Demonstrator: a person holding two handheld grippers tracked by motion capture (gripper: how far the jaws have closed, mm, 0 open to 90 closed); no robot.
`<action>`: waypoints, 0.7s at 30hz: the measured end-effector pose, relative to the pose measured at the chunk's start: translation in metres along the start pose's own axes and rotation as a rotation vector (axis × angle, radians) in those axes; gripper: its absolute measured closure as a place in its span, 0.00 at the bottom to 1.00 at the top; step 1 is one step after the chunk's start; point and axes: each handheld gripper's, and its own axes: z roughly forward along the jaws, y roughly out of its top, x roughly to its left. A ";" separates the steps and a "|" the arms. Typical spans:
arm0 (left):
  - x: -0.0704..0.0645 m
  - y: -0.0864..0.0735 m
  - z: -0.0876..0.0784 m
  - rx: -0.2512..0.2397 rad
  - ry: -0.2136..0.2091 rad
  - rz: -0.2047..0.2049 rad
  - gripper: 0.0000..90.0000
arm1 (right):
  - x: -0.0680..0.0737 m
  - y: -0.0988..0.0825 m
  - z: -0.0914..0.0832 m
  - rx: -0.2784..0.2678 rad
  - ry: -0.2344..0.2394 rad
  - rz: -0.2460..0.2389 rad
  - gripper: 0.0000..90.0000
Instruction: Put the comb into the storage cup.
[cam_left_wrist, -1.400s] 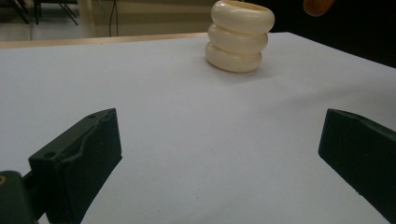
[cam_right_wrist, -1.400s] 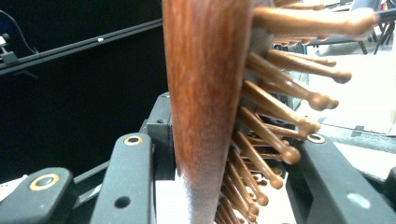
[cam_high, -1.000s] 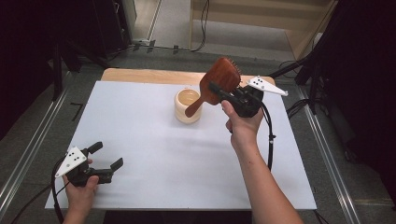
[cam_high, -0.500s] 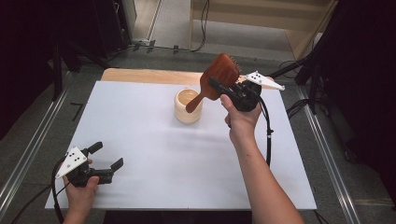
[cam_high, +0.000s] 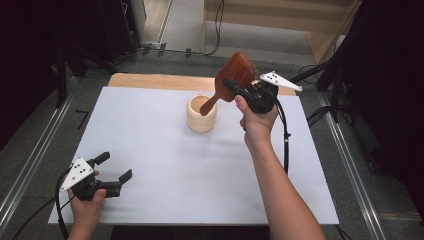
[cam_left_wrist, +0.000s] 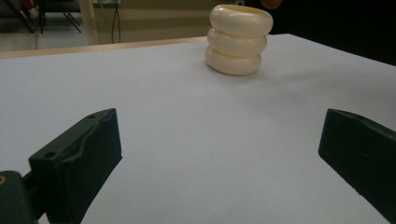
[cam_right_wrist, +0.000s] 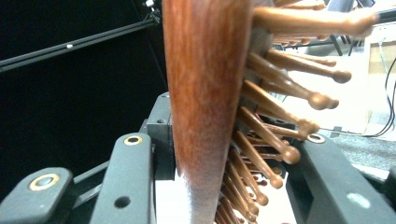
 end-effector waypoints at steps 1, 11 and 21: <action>0.000 0.000 0.000 0.000 0.000 -0.001 0.00 | -0.001 0.000 0.001 -0.001 -0.003 0.002 0.62; 0.000 0.000 0.000 -0.002 -0.002 0.000 0.00 | -0.010 -0.003 0.014 0.003 -0.029 0.014 0.62; 0.000 0.000 0.000 -0.002 -0.005 0.001 0.00 | -0.015 -0.012 0.028 0.025 -0.041 0.012 0.61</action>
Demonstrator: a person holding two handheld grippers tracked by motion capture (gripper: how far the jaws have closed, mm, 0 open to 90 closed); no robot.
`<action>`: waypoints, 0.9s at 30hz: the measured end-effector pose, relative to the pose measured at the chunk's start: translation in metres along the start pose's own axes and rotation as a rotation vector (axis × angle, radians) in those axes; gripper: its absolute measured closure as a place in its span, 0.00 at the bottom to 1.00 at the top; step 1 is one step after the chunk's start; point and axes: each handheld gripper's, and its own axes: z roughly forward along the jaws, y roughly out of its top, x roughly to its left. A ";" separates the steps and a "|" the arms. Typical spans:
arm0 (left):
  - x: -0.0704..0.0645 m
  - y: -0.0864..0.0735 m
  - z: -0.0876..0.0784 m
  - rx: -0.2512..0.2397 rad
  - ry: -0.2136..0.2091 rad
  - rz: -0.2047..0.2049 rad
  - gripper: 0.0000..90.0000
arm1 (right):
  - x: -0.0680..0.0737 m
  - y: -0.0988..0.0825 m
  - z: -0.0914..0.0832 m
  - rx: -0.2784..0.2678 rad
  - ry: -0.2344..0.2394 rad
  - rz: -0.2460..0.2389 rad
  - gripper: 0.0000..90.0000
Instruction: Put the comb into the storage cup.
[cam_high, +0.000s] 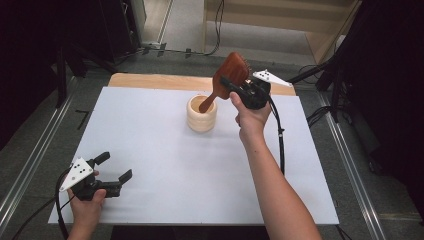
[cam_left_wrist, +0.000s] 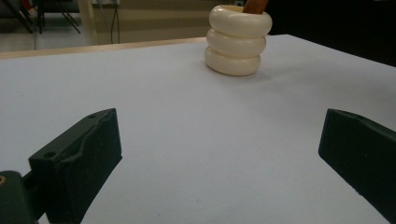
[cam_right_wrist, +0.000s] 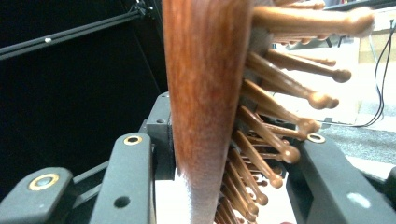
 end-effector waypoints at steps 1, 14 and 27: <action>0.000 0.000 0.000 0.003 0.000 0.001 0.00 | 0.000 -0.001 0.001 0.001 -0.002 0.000 0.61; -0.001 0.000 0.001 0.009 -0.005 0.016 0.00 | -0.002 -0.018 0.017 0.041 -0.012 -0.002 0.61; -0.002 0.000 0.001 0.009 -0.007 0.020 0.00 | -0.003 -0.032 0.029 0.073 -0.016 0.016 0.61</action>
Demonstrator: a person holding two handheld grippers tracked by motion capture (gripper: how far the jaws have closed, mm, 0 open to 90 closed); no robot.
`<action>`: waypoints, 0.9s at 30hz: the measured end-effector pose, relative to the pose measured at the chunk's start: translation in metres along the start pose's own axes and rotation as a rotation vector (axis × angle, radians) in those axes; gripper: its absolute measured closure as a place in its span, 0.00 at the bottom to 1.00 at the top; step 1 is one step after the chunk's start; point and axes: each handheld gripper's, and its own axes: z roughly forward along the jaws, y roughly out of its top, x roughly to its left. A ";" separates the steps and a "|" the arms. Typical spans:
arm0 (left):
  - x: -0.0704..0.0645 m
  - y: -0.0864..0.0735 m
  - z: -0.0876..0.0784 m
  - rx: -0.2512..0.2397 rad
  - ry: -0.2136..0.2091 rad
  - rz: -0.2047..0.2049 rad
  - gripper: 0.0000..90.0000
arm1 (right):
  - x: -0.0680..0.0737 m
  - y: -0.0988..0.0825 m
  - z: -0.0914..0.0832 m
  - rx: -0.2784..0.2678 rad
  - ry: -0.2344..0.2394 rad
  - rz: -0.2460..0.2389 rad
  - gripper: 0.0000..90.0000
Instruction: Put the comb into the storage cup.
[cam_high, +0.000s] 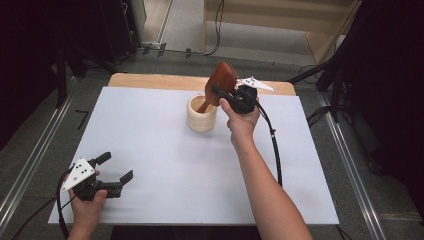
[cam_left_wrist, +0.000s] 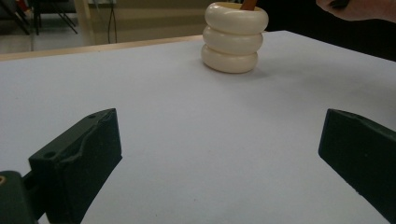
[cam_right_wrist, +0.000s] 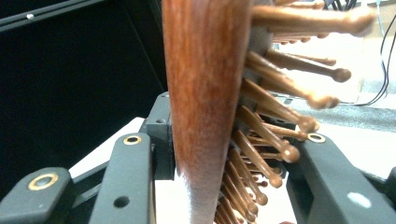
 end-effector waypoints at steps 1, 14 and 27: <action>0.000 0.000 0.000 0.000 0.000 0.001 0.00 | 0.000 -0.001 0.001 0.003 -0.001 0.000 0.61; 0.000 0.000 0.001 0.004 -0.004 0.007 0.00 | 0.000 -0.012 0.013 0.031 -0.013 0.006 0.61; 0.000 0.000 0.001 0.008 -0.003 0.012 0.00 | -0.006 -0.024 0.017 0.038 -0.033 0.045 0.61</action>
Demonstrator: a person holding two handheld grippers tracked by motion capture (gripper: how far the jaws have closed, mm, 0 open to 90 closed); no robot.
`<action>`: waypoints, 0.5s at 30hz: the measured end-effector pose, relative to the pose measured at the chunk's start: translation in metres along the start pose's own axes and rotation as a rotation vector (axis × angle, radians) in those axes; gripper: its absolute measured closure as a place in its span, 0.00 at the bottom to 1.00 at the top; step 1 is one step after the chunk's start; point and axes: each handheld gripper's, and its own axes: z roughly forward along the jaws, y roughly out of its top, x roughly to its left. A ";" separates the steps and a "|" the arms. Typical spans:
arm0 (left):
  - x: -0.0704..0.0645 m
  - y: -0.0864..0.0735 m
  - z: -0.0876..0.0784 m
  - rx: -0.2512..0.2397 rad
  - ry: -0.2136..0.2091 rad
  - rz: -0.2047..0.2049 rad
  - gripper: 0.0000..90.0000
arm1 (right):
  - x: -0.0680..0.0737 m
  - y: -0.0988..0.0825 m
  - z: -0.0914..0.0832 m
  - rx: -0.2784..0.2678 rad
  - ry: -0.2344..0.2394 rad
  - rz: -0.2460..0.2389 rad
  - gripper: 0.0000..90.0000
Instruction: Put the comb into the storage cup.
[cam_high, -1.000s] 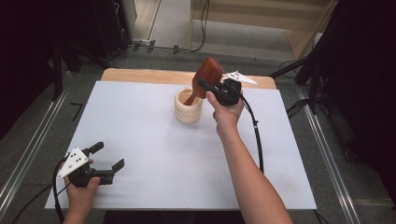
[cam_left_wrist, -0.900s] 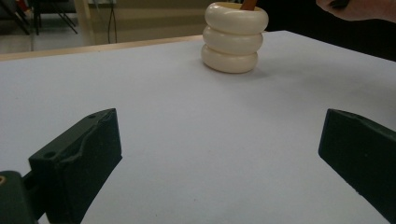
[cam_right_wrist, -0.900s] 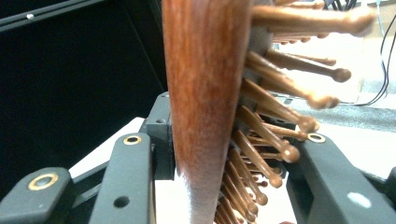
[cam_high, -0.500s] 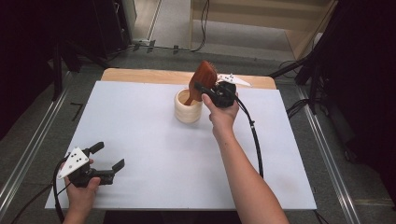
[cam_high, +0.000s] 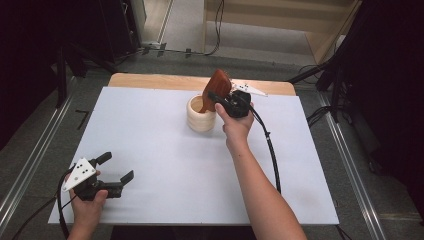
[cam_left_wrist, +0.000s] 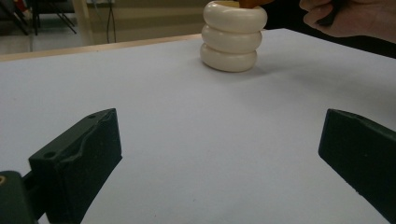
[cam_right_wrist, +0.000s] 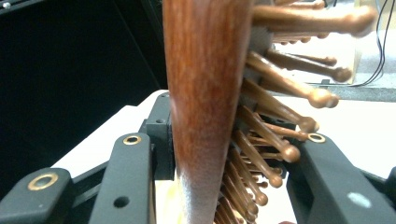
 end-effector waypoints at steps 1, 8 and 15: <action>0.000 0.000 0.000 0.001 0.000 0.000 0.00 | 0.000 0.000 0.000 -0.003 -0.001 0.001 0.61; -0.001 0.000 0.000 0.003 0.002 0.003 0.00 | -0.001 -0.002 0.003 -0.006 -0.014 0.043 0.59; -0.001 0.000 0.001 0.008 0.001 0.006 0.00 | -0.003 -0.003 0.003 -0.004 -0.029 0.061 0.54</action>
